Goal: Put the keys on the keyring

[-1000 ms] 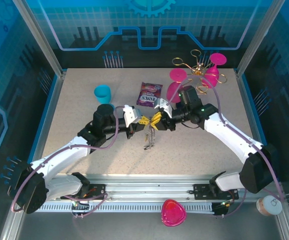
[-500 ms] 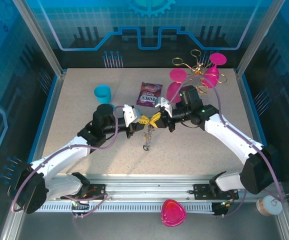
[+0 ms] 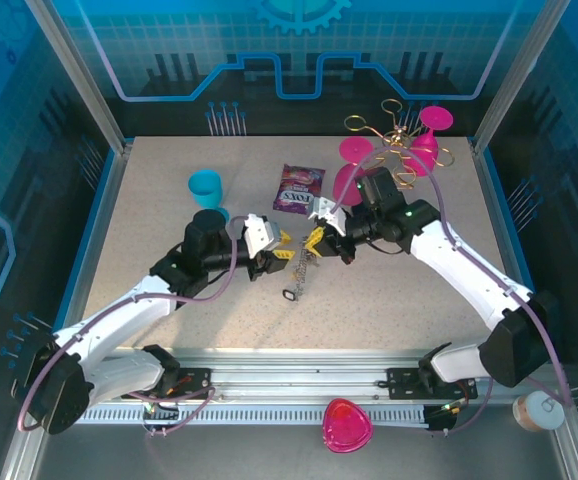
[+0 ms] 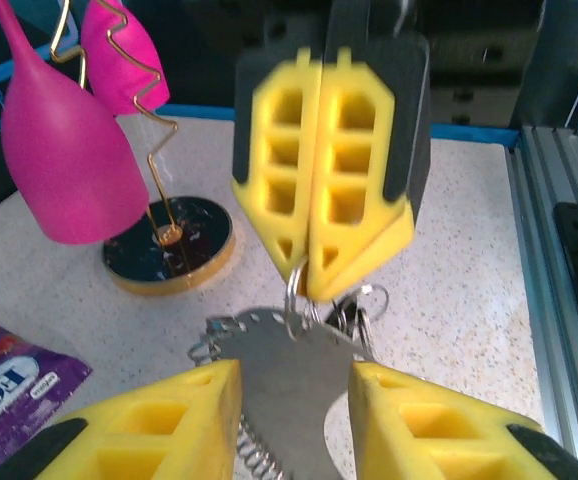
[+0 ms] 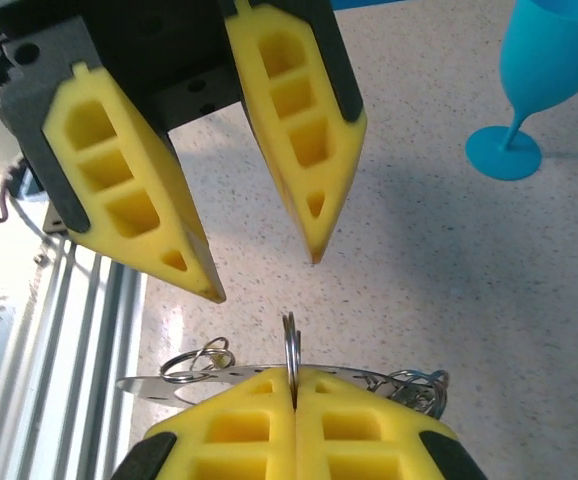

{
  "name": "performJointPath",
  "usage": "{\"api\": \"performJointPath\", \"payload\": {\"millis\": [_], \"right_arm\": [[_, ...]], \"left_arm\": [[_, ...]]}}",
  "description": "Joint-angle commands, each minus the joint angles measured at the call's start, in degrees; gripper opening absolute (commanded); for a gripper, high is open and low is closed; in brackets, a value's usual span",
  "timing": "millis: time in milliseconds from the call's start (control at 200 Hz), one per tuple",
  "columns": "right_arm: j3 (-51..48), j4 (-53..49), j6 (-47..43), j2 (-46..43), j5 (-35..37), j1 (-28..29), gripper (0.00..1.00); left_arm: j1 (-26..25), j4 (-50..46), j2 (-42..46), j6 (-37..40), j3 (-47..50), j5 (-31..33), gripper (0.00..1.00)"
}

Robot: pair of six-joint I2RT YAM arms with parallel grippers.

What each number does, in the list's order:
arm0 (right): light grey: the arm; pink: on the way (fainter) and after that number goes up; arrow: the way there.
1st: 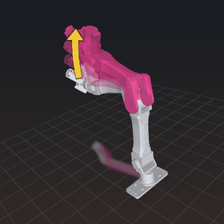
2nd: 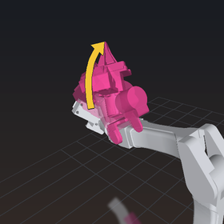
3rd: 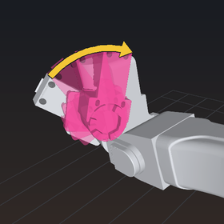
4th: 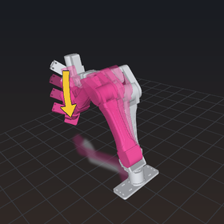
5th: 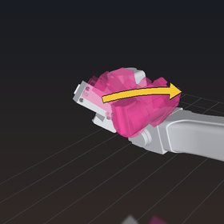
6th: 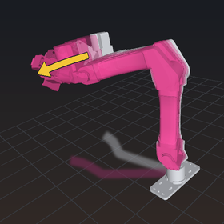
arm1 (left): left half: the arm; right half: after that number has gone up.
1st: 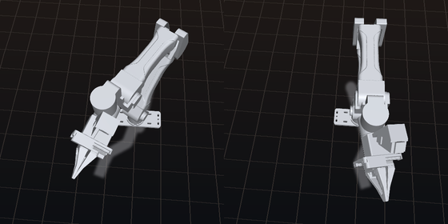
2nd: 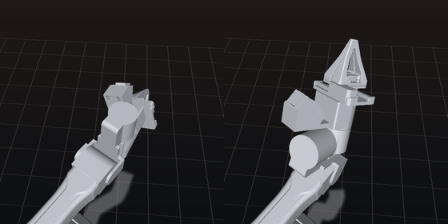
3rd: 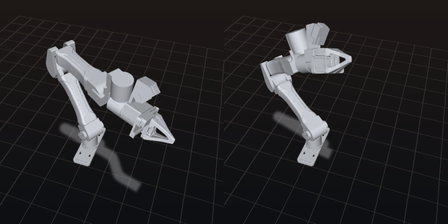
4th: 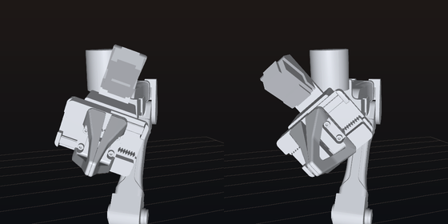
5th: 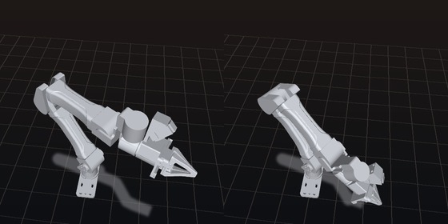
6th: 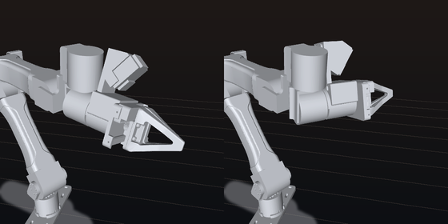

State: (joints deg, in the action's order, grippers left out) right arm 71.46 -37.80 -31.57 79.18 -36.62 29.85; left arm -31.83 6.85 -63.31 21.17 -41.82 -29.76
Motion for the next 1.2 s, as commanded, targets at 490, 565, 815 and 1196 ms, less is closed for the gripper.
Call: {"api": "performJointPath", "payload": {"millis": [490,565,815,1196], "right_arm": [[11.3,-12.2,-9.3,4.7,10.3,7.6,0.00],[11.6,-12.2,-9.1,4.8,10.1,7.9,0.00],[11.9,-11.4,-9.1,5.2,9.6,9.2,0.00],[6.2,-2.6,0.2,-0.6,0.2,2.5,0.22]], "left_arm": [[0.3,-6.6,-3.0,2.3,-5.4,-5.1,0.33],[0.3,-6.5,-3.4,2.3,-5.6,-5.1,0.31],[0.3,-4.7,-4.7,1.1,-6.5,-5.8,0.16],[0.3,3.7,-2.0,-3.0,-2.9,-6.1,0.00]]}}
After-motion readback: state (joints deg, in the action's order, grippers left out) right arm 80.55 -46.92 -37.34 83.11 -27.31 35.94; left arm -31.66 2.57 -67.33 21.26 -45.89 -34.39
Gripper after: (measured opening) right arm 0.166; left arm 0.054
